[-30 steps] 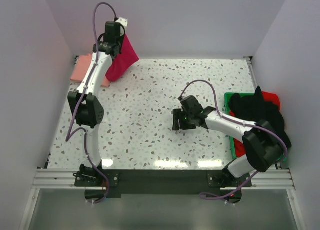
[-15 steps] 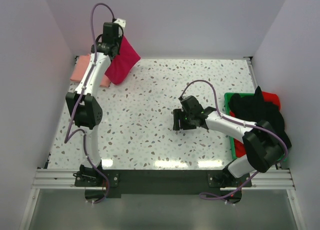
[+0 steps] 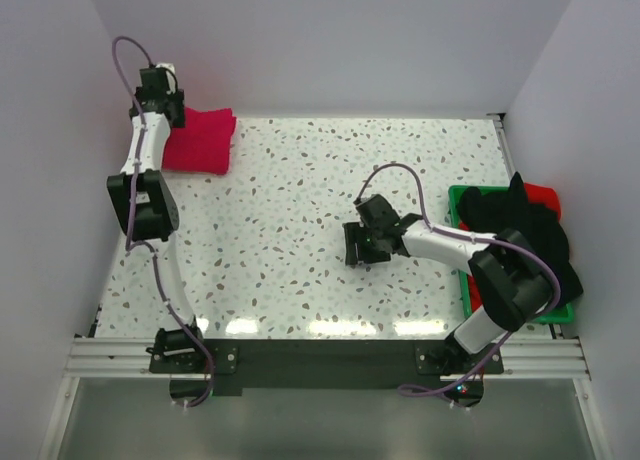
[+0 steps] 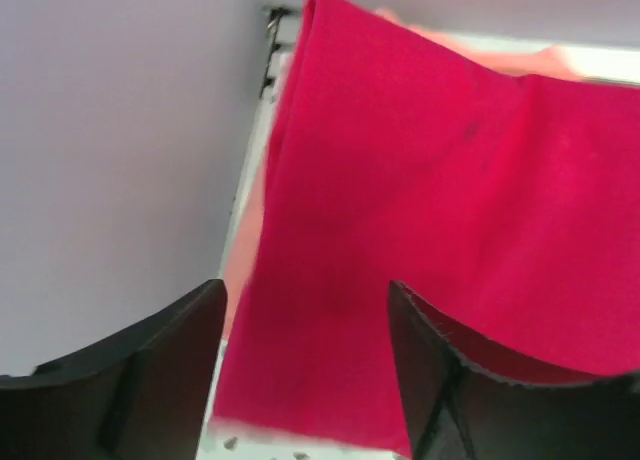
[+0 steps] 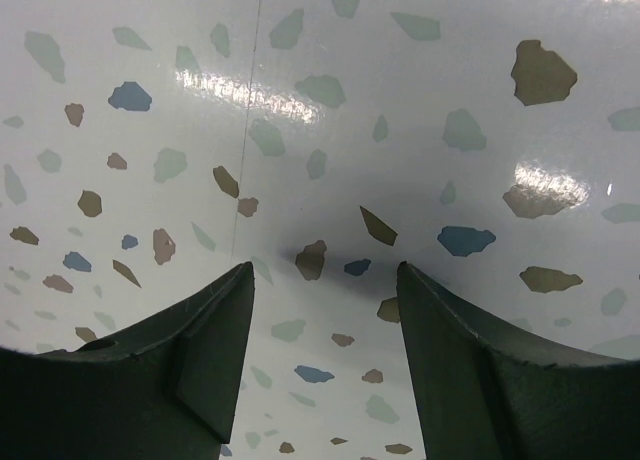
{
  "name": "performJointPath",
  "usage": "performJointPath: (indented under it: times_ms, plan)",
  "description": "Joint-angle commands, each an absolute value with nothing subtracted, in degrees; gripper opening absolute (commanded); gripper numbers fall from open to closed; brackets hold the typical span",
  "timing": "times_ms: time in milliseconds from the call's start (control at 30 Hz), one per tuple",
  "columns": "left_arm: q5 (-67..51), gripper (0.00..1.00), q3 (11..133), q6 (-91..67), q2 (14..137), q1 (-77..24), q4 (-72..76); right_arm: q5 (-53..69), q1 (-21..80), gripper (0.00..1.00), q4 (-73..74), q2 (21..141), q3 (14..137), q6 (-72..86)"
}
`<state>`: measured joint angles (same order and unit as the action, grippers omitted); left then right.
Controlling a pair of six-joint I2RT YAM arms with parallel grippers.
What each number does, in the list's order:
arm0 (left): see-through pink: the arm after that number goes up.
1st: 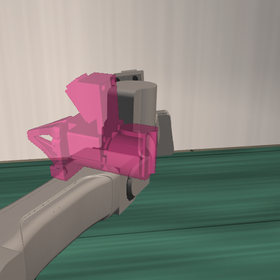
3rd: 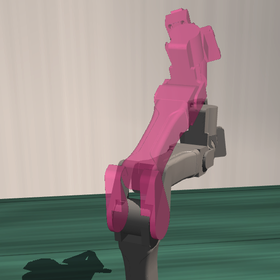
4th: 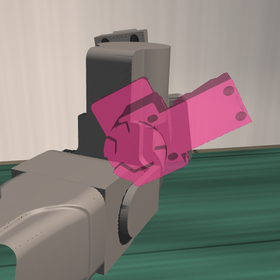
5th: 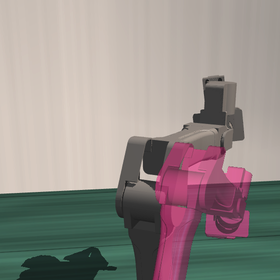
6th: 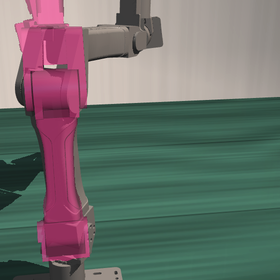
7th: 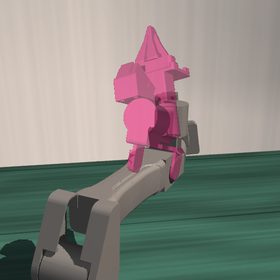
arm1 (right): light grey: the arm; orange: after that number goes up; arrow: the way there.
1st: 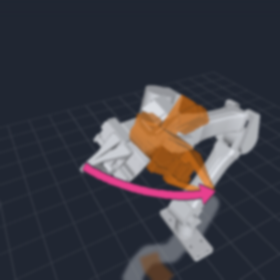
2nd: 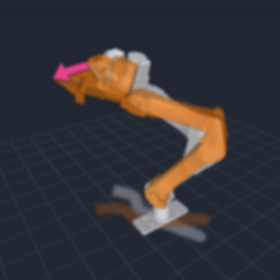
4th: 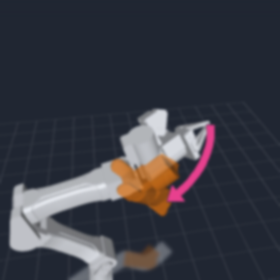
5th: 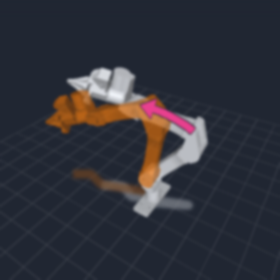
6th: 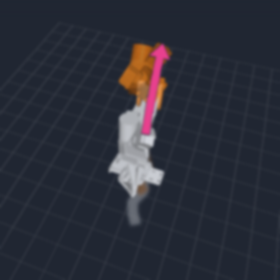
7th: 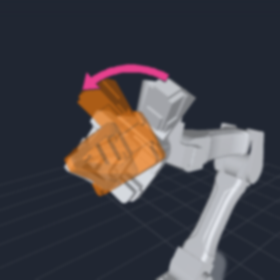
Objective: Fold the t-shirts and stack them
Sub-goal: Neatly place the folded tshirt to the corner
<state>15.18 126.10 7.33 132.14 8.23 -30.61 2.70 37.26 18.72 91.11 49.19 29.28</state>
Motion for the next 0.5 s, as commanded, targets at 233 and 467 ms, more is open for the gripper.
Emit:
performJointPath:
  times_ms: [233,467]
  plan:
    - [9.59,1.00,118.94,-5.71,123.24,9.23,-20.75,0.18,37.62,0.63,18.72,88.07,50.63,27.77]
    - [4.22,1.00,106.28,-14.41,108.39,4.94,-16.80,-2.46,37.71,0.63,19.60,81.75,49.92,27.69]
